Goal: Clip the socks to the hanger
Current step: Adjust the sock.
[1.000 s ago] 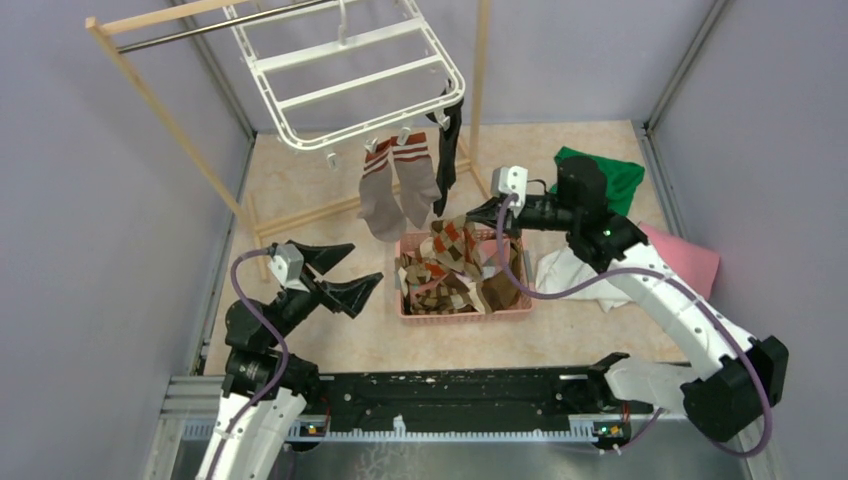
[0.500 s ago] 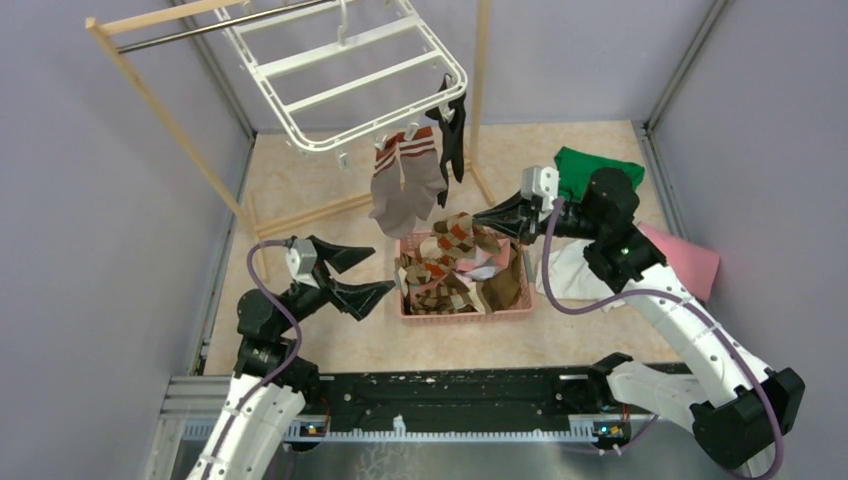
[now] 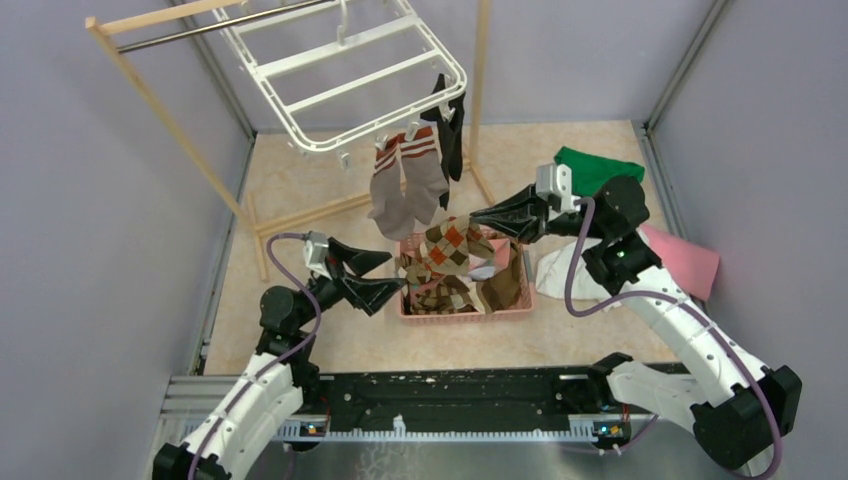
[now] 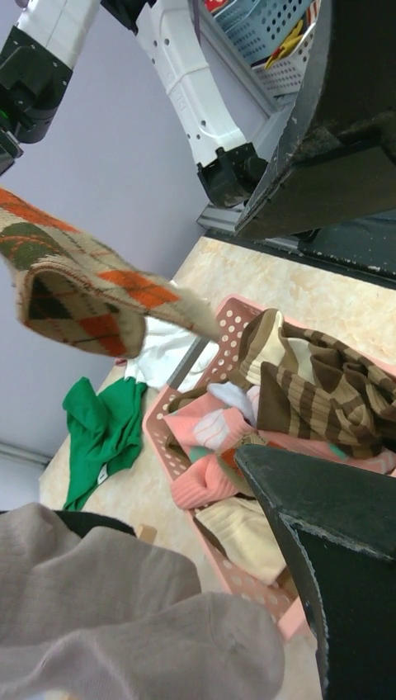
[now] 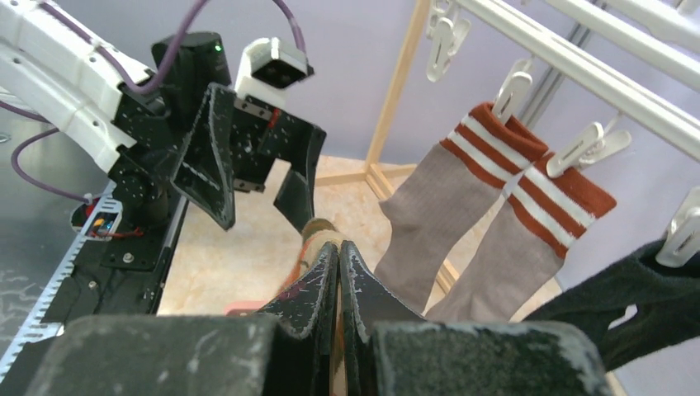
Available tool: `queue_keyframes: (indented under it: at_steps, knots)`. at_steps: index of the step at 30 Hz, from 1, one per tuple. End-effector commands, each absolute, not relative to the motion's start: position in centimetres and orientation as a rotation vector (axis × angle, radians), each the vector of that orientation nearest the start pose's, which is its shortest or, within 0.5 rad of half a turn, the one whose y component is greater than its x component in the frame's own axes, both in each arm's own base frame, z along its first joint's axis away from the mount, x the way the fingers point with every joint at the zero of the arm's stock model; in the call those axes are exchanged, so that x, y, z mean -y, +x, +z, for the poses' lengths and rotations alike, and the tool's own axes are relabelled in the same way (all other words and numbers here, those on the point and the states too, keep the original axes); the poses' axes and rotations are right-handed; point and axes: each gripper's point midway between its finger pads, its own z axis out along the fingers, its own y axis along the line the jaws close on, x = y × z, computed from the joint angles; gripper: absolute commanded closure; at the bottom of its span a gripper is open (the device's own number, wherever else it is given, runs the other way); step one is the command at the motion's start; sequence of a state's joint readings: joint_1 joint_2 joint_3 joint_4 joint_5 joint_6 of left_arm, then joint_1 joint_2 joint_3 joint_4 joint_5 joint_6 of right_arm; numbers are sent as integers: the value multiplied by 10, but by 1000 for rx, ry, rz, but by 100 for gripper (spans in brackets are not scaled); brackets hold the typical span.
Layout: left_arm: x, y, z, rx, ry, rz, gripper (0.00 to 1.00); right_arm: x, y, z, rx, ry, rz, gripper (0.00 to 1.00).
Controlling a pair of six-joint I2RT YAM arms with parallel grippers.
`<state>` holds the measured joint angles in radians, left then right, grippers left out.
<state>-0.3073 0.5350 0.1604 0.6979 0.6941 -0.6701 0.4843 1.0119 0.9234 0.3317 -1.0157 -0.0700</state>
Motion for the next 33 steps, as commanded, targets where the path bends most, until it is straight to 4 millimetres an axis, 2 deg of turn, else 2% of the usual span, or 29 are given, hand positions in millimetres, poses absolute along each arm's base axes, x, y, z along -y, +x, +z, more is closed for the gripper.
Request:
queue_keyframes:
  at_steps: [1,10,14,16,18,22,24,27,33]
  knots:
    - [209,182,272,-1273,463,-1275,1,-278,187,392,-852,-1210,1028,100]
    - [252,177,277,-1219,564,-1333,3,-285,186,393,-837,-1213,1047,100]
    - [270,181,277,-1216,625,-1325,3,-288,185,393,-833,-1221,1056,100]
    - [276,179,283,-1187,662,-1334,7,-288,185,393,-833,-1224,1055,100]
    - [280,175,292,-1152,700,-1353,19,-289,186,391,-839,-1226,1051,100]
    - [284,169,298,-1148,746,-1388,71,-289,190,388,-858,-1223,1037,100]
    - [283,168,299,-1168,744,-1388,87,-289,193,386,-871,-1221,1026,100]
    - [279,166,300,-1195,731,-1381,100,-289,198,380,-899,-1221,1003,100]
    - [266,163,311,-1213,623,-1377,100,-289,207,371,-932,-1210,967,100]
